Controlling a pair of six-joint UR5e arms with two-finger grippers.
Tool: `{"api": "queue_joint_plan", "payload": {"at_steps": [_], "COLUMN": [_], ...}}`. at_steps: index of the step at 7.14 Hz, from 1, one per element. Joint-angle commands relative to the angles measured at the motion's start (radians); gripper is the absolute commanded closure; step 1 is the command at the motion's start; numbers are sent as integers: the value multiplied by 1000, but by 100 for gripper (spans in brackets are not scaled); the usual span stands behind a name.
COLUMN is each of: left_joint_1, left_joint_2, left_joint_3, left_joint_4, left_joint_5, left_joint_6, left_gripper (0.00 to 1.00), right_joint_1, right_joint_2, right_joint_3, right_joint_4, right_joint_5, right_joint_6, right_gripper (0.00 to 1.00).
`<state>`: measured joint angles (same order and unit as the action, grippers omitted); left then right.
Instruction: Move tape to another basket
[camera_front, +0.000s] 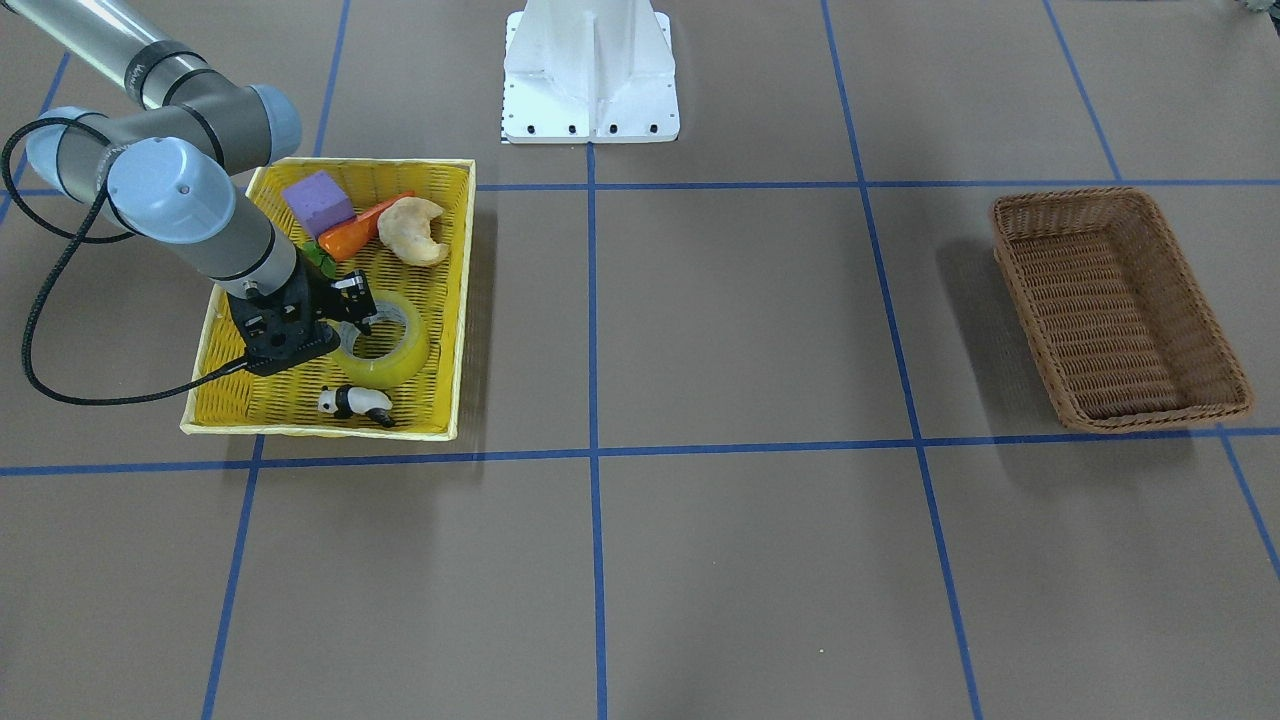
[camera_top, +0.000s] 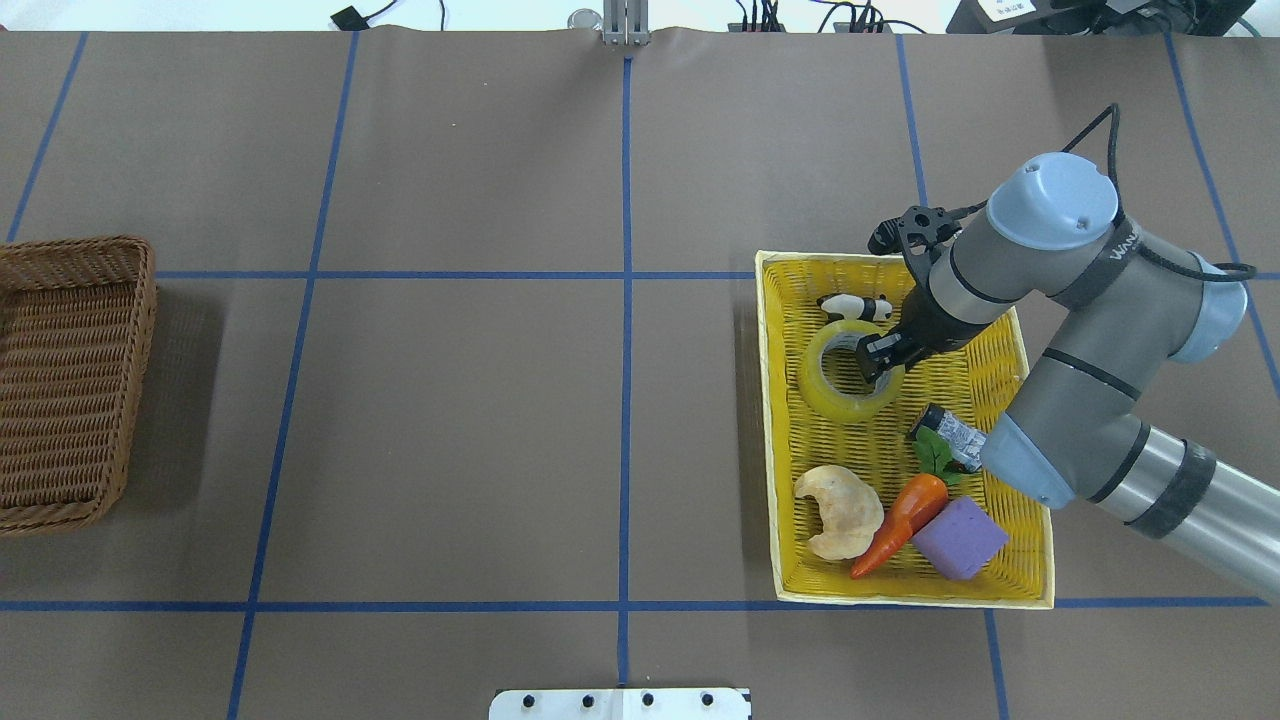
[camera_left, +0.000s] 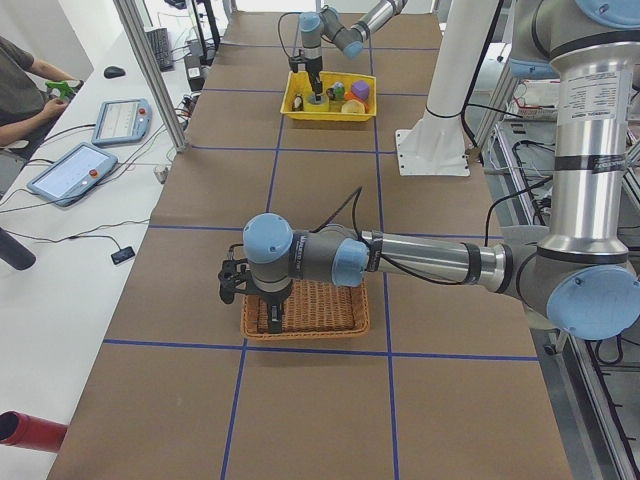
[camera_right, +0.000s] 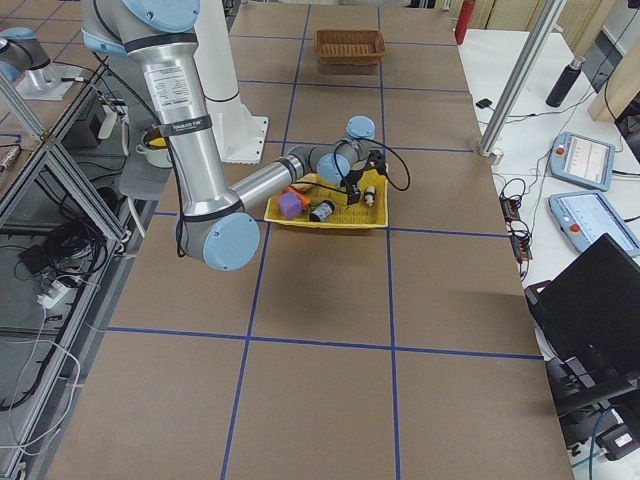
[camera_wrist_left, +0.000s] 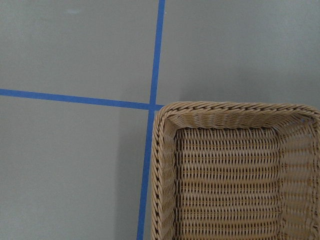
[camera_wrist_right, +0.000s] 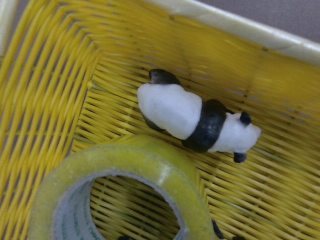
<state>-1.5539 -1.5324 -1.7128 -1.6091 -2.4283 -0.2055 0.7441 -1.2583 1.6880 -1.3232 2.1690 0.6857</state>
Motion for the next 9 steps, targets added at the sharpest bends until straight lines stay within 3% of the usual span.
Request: {"api": "queue_joint_plan", "payload": {"at_steps": [1,3,6,9], "left_joint_1": [0,0,0,20], "left_joint_2": [0,0,-2,-2], "left_joint_3": [-1,-1,-17,-16], "left_joint_4": [0,0,-23,-71], "left_joint_5": [0,0,-15,-149], "left_joint_6": [0,0,-11,-12], "left_gripper": [1,1,1,1], "right_joint_1": [1,50,141,133], "right_joint_2": [-1,2,28,60], "right_joint_3": [1,70,114,101], "right_joint_4": [1,-4,21,360], "right_joint_5": [-1,11,191,311], "right_joint_6": [0,14,172,563], "right_gripper": [100,100,100,100]}}
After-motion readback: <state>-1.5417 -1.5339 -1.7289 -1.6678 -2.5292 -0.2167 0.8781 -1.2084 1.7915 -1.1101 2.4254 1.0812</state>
